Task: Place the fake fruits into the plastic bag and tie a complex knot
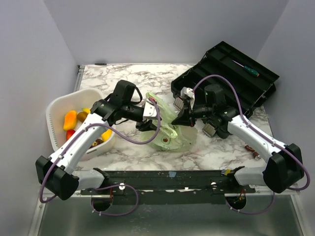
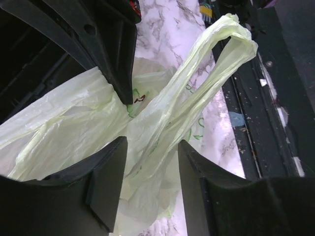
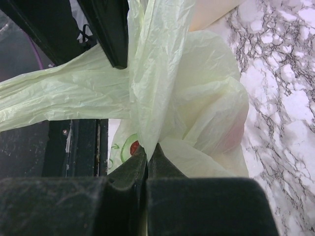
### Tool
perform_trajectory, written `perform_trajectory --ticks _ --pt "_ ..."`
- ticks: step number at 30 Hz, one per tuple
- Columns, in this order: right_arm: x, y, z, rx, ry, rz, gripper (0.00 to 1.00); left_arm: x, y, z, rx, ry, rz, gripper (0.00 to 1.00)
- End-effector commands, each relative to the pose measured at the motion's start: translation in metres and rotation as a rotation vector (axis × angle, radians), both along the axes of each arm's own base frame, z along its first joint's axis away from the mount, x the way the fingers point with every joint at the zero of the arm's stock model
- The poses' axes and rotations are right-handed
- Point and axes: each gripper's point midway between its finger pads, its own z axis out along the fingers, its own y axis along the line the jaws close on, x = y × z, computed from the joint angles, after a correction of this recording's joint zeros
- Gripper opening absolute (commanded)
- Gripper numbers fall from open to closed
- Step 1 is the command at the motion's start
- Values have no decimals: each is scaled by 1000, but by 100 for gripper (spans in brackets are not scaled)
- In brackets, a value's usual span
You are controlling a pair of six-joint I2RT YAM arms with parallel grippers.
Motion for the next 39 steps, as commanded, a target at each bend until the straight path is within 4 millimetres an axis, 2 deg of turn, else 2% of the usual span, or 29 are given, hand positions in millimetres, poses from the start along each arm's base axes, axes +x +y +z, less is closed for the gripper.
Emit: perform_trajectory --ticks 1,4,8,9,13,15,16,17,18,19,21,23,27,32,35,39 --pt "-8 0 4 16 -5 28 1 1 -7 14 -66 -150 1 54" --pt "-8 0 5 22 -2 36 1 -1 -12 11 -56 -192 -28 57" --pt "-8 1 7 27 -4 41 1 -3 -20 11 -45 -171 -73 55" --pt "-9 1 8 28 -4 43 1 -4 -22 10 -39 -160 -79 51" --pt "-10 -1 9 23 -17 35 1 -6 -20 3 -8 -92 -67 19" --pt "-10 -2 8 19 -27 24 1 -6 -17 -3 6 -60 -38 8" --pt "-9 -2 7 19 -23 20 1 -7 -16 -8 12 -39 -19 6" --pt "-9 -2 6 19 -19 18 1 -10 -15 -10 13 -14 -15 14" --pt "-8 -2 6 18 -17 18 1 -16 -12 -11 14 4 -20 28" --pt "-8 -2 6 16 -16 18 1 -22 -9 -12 9 25 -24 48" --pt "-9 -2 6 13 -22 20 1 -27 -2 -10 -23 25 -15 65" --pt "-10 -3 5 13 -25 25 1 -27 7 -5 -47 -25 0 77" --pt "-12 -3 2 7 -24 42 1 -14 24 11 -46 -97 17 80" --pt "-13 -3 2 5 -28 53 1 -18 45 17 25 -169 -74 80" --pt "-12 -2 0 6 -25 56 1 -22 47 15 38 -196 -132 80" --pt "-11 -1 2 8 -19 61 1 -24 37 12 35 -192 -193 76"
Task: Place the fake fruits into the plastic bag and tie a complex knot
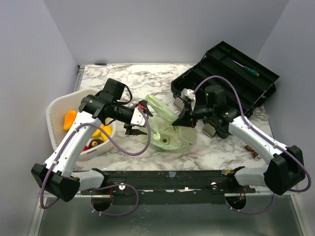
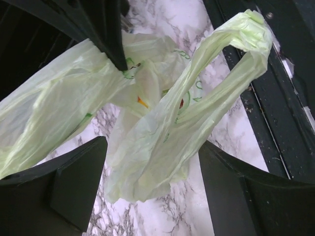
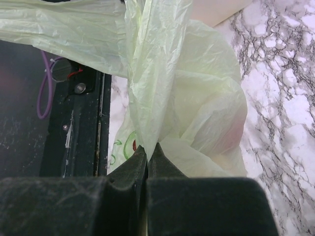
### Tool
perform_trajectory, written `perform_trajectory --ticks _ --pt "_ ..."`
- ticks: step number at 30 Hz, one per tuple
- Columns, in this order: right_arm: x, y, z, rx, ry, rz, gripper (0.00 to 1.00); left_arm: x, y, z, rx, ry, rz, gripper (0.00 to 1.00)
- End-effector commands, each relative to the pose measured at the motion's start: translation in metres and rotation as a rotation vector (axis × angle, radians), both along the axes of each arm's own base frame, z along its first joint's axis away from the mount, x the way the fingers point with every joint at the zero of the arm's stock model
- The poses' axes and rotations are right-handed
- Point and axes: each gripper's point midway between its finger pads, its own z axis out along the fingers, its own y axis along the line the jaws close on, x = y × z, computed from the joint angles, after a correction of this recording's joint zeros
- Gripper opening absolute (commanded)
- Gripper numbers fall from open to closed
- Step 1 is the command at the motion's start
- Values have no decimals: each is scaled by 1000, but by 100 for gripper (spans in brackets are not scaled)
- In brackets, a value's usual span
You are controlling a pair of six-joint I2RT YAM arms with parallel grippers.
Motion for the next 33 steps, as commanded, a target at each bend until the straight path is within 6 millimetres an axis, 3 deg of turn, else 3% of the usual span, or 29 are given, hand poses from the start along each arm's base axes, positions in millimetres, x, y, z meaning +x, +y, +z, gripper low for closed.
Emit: perform_trajectory --ticks 1,5,7,11,17,19,24,28,33 --pt "-5 1 0 4 16 34 1 -18 -9 -6 3 22 -148 73" --pt "-5 2 0 1 16 36 1 -25 -22 -1 1 77 -215 53" --pt "-4 2 0 0 14 33 1 -28 -26 -3 7 114 -228 32" --pt "-3 2 2 2 13 26 1 -24 -33 -12 18 219 -167 4" --pt "-7 0 4 12 6 20 5 31 -51 -30 -4 370 275 0" --pt "-9 -1 3 11 9 29 12 36 -51 -35 4 416 335 0" --pt "-14 -1 5 22 14 55 43 47 -51 -38 -20 440 429 0" --pt "-14 2 9 39 18 60 63 47 -55 -38 -13 432 428 0" --pt "-10 8 16 66 32 46 69 45 -62 -45 13 414 421 0"
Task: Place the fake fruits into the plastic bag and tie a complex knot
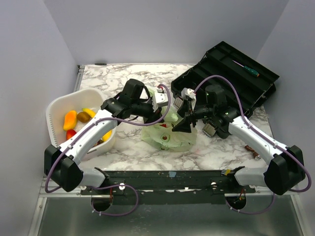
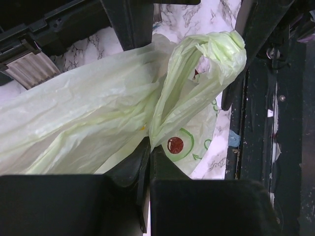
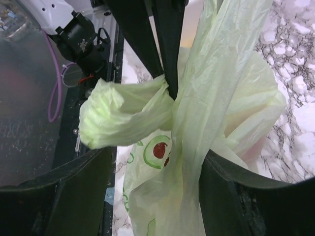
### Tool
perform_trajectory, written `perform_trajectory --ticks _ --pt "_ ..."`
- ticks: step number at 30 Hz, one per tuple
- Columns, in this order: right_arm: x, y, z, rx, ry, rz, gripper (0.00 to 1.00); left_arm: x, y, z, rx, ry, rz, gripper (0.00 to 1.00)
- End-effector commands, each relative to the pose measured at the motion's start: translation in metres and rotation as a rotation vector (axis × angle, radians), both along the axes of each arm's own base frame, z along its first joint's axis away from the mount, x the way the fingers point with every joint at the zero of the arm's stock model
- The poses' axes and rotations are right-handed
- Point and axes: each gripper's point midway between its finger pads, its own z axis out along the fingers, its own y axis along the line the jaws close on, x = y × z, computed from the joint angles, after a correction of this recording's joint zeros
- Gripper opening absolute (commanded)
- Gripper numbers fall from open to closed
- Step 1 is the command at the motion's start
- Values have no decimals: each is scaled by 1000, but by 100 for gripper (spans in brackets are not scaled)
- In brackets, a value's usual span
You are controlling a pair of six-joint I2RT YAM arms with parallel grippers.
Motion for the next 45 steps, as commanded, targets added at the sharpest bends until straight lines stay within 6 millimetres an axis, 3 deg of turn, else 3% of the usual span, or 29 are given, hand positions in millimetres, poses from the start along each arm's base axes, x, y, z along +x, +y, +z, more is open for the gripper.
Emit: perform_trajectory --ticks 1,17,19,21,22,24,26,28,31,36,40,45 --pt "-2 7 13 48 11 12 69 4 -7 1 12 -32 31 0" --pt "12 15 15 58 -13 -56 69 11 -16 -5 58 -15 60 0" --pt "13 16 13 53 -14 -62 52 9 -17 -3 49 -18 51 0" --pt "16 16 13 48 -22 -75 28 7 -17 1 43 -25 42 0" --pt "18 15 12 46 -29 -82 17 6 -16 4 44 -27 37 3" --pt "19 14 10 32 -45 -89 2 -1 -9 14 36 -26 14 20" --pt "20 12 10 30 -74 -95 1 -8 5 31 8 -9 -11 43" --pt "16 9 6 14 -76 -88 1 -15 24 56 -46 -4 -45 59" --pt "11 7 7 19 -110 -66 1 -4 57 88 -90 -64 21 83" --pt "2 6 6 21 -159 0 1 42 94 108 2 -277 153 88" --pt "-2 6 7 27 -180 27 1 40 89 110 23 -369 -32 86" --pt "-2 4 8 21 -216 39 1 57 75 124 -17 -399 -76 84"
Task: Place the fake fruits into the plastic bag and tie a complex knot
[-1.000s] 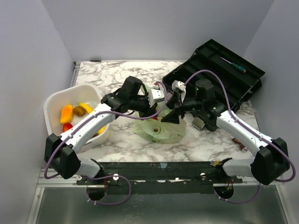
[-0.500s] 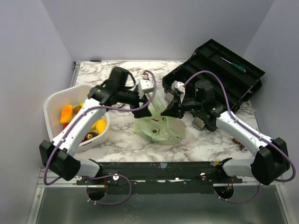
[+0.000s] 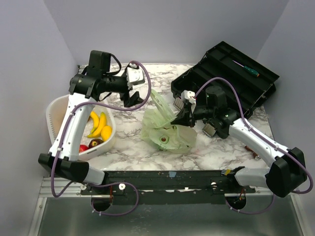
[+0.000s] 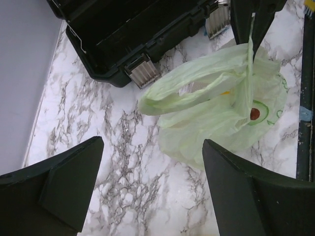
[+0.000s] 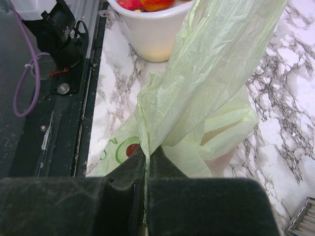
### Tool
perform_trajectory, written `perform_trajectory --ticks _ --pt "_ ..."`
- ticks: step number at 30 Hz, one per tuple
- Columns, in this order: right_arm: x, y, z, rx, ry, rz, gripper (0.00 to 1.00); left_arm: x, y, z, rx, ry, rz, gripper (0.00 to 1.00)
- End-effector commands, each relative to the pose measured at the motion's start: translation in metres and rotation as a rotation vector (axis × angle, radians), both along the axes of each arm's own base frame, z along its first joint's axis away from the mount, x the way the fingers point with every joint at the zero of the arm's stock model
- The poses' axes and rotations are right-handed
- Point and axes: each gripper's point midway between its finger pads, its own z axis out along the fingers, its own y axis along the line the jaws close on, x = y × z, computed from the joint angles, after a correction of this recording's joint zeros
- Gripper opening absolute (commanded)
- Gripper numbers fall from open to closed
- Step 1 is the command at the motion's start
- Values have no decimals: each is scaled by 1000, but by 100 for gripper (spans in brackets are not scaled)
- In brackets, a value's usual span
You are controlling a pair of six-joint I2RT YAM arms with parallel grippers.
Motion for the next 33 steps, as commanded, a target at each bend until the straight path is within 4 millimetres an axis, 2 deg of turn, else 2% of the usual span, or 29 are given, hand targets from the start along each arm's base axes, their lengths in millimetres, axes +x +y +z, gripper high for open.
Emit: perform_trajectory --ticks 1,7,11,13,16,19,21,24,26,30,32,33 --pt "-12 -2 3 -2 -45 50 1 -1 -13 1 2 -22 -139 83" --pt "-15 -3 2 -8 -45 69 1 -6 -29 -5 16 -27 -234 79" --pt "-16 -3 0 -11 -43 74 1 -10 -42 -14 12 -17 -276 69" --pt "-15 -3 0 -13 -46 71 1 -14 -48 -20 25 -10 -302 56" --pt "-14 -4 1 -17 -52 58 1 -23 -47 -20 33 21 -318 32" --pt "-5 -6 -2 -33 -55 -7 1 -42 -40 -3 25 62 -317 2" --pt "6 -8 -3 -24 -47 -90 1 -52 -37 6 1 99 -277 0" --pt "24 -7 0 28 -12 -218 1 -71 -32 6 -30 120 -240 0" --pt "31 -5 5 57 24 -268 1 -72 -32 5 -70 156 -172 0" --pt "43 -6 13 118 114 -375 1 -94 -41 -12 -139 348 -108 0" --pt "48 -7 15 148 157 -430 1 -111 -51 -25 -172 444 -111 0" --pt "51 -8 16 161 179 -456 1 -120 -56 -37 -185 499 -93 0"
